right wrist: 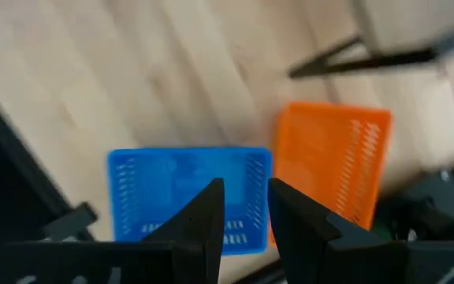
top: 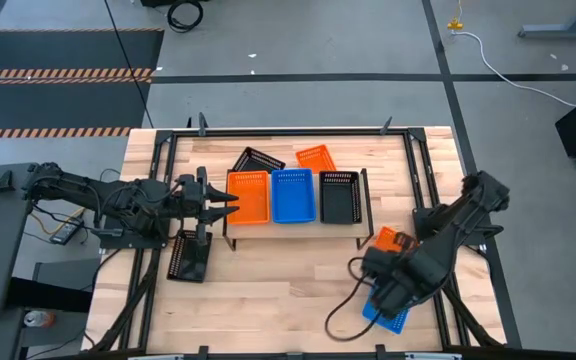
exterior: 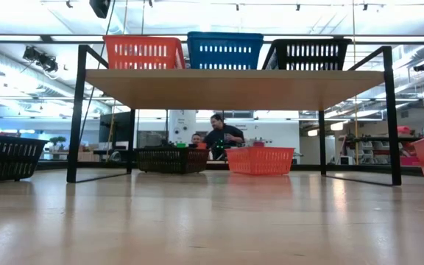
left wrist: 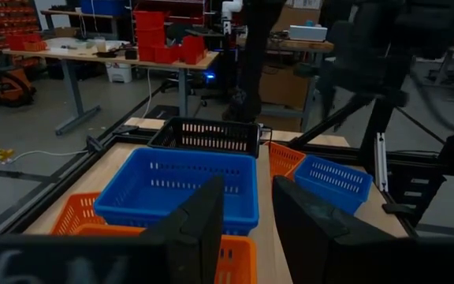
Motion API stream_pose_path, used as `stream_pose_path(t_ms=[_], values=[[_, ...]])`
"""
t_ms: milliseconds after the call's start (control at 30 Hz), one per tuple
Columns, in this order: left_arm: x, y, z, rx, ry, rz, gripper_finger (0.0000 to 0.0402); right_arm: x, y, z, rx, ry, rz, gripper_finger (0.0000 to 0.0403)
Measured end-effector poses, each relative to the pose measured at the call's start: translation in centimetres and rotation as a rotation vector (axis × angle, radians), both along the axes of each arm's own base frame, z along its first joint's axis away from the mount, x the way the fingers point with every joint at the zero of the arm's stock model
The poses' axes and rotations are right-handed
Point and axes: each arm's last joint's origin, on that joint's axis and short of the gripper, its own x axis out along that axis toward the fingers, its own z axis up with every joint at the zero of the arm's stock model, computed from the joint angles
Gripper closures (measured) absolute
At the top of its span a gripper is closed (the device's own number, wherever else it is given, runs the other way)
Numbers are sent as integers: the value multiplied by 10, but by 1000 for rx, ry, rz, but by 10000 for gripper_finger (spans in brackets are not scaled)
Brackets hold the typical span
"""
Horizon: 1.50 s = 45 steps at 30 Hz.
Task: Stack baskets on shelf by color
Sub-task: Stack the bottom orange bin on top of the orange bin on the shelf
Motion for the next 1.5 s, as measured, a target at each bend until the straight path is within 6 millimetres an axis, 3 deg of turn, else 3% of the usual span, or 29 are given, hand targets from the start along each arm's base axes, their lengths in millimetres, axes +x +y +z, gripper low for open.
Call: stream_pose_path(t_ms=[167,300,700,1100,1500], values=[[0,0,0,1,1,0,285,-24,-16,-15,-29,28,-113,297],[0,0,0,1,1,0,285,-30,-22,-33,-29,33,-157,297],[0,0,0,2,5,0,285,-32,-25,-82,-43,37,-168,297],[0,0,0,4,4,0,285,-31,-33,-102,-104,-8,-138,294],[0,0,0,4,4,0,285,-28,-41,-129,-88,-41,-138,236]])
